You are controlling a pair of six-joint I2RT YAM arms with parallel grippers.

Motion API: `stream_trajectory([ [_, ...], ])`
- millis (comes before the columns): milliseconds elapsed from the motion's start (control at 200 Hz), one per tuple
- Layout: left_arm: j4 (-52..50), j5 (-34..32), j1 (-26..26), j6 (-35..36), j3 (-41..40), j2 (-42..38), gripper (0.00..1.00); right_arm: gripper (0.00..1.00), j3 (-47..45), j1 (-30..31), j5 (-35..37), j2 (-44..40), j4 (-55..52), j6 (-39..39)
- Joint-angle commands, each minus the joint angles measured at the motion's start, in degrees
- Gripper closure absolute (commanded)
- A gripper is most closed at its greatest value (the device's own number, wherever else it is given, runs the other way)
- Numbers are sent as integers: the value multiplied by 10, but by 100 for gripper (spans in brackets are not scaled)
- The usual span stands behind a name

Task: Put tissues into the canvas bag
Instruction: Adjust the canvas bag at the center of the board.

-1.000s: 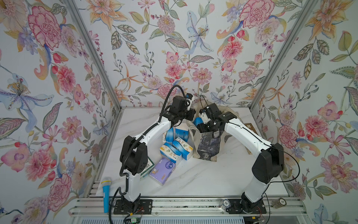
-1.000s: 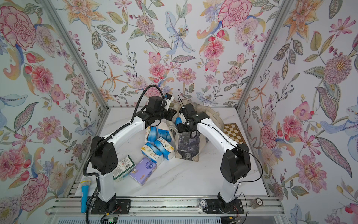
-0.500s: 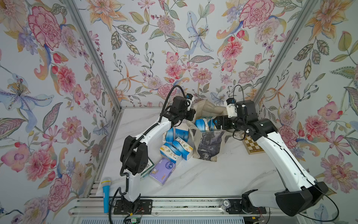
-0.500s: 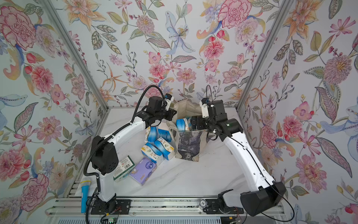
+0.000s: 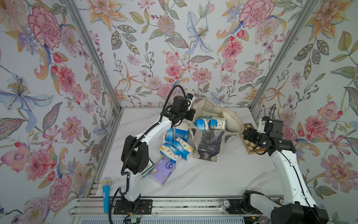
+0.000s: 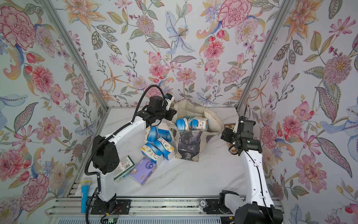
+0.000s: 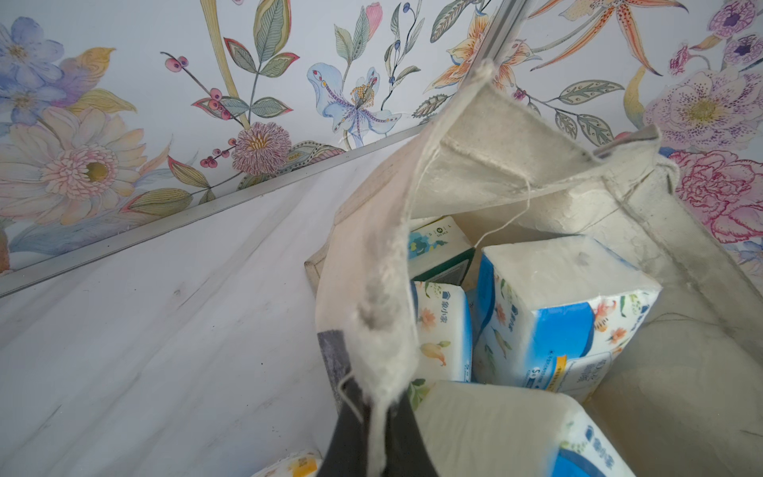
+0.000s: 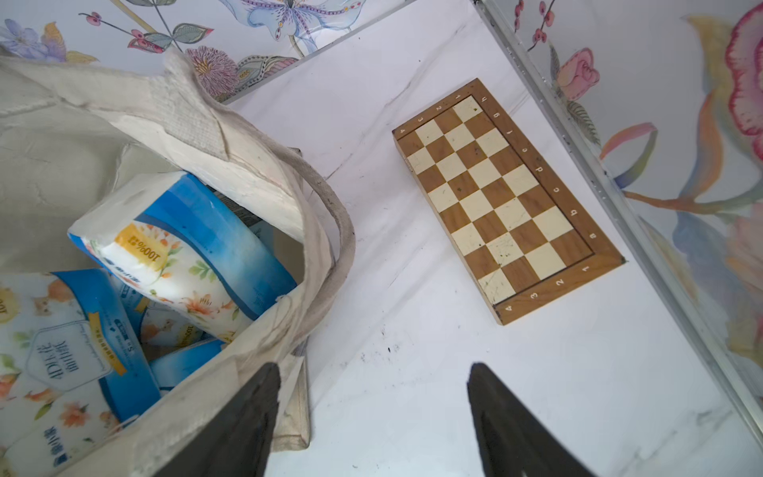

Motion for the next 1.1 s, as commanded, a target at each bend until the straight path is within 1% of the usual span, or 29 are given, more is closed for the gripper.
stream_trajectory([
  [0, -6, -10, -1, 9, 21, 12, 100, 29, -27, -22, -119, 2, 80, 39],
  [160, -12, -13, -1, 13, 25, 14, 100, 30, -47, -44, -185, -4, 136, 78],
  [305, -13, -10, -1, 14, 32, 21, 100, 33, -57, -54, -199, 7, 163, 93],
  [445, -18, -10, -1, 14, 37, 24, 100, 42, -71, -54, -210, 30, 193, 107],
  [631, -17, -1, -1, 12, 47, 23, 100, 51, -76, -53, -244, 55, 223, 123],
  [791, -11, 15, -5, 3, 66, 32, 100, 60, -65, -33, -264, 79, 225, 116],
  [866, -14, 16, -9, 1, 80, 40, 100, 67, -58, -24, -265, 88, 221, 108],
  [971, -24, 16, -16, 3, 98, 49, 100, 81, -48, -17, -263, 93, 217, 99],
  [1096, -34, 12, -17, 2, 104, 50, 100, 96, -34, -5, -259, 76, 218, 82],
])
